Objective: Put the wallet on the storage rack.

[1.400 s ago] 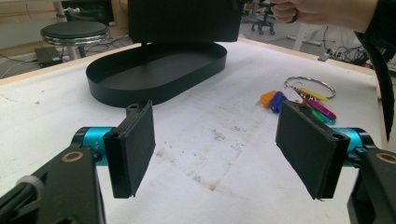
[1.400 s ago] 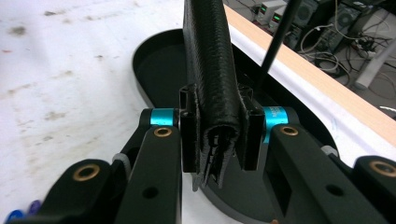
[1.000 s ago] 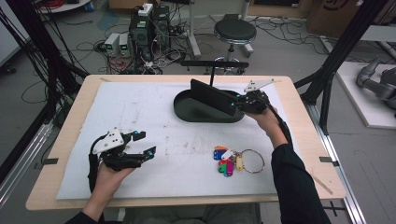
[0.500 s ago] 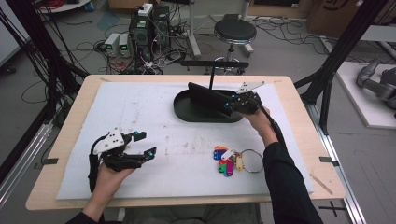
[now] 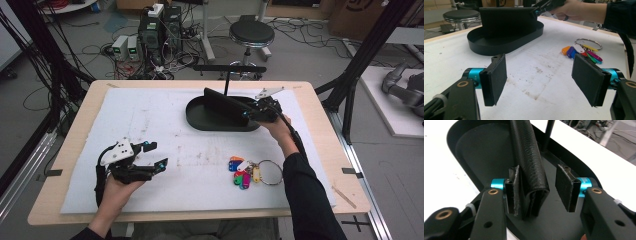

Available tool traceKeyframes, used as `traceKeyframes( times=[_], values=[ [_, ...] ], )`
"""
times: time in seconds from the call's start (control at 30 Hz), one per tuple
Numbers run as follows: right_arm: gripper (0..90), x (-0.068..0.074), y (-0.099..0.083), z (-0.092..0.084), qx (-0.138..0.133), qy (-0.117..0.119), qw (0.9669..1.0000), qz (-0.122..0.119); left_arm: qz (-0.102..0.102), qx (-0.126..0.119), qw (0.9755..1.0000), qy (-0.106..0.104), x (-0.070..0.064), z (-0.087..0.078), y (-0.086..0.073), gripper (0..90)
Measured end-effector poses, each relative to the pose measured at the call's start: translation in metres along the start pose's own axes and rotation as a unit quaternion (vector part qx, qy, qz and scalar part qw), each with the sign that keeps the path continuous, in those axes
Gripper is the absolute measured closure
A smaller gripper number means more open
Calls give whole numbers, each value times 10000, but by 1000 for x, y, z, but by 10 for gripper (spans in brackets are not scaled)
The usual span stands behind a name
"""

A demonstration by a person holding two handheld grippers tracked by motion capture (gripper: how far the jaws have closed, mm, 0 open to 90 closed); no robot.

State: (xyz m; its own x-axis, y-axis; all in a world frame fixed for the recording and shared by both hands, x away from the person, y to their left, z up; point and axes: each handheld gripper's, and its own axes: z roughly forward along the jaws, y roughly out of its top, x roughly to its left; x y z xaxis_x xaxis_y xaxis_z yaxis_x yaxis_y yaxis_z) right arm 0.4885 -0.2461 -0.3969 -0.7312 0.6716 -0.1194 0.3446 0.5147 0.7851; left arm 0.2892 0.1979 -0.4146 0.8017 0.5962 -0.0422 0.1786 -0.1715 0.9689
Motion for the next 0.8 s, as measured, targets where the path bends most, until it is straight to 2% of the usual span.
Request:
traceKeyframes(
  times=[0.2,0.37,0.5,0.57,0.67,0.8],
  values=[
    [439,-2,1,-18,-91,-7,9998,168,-8,4,10000,7,2,0,0,283],
    [379,-5,-1,-47,-409,99,9983,394,-32,-16,10000,69,5,-1,1,282],
    [329,-5,-4,-72,-524,273,9964,601,-60,-12,9999,143,9,-1,1,282],
    [322,-3,-5,-84,-608,298,9961,574,-72,-2,9998,171,11,-1,1,282],
    [340,5,-12,-103,-950,228,9942,451,-91,1,9997,218,13,0,1,282],
    [340,12,-25,-120,-1086,214,9926,499,-99,-23,9996,250,16,1,2,282]
  ],
)
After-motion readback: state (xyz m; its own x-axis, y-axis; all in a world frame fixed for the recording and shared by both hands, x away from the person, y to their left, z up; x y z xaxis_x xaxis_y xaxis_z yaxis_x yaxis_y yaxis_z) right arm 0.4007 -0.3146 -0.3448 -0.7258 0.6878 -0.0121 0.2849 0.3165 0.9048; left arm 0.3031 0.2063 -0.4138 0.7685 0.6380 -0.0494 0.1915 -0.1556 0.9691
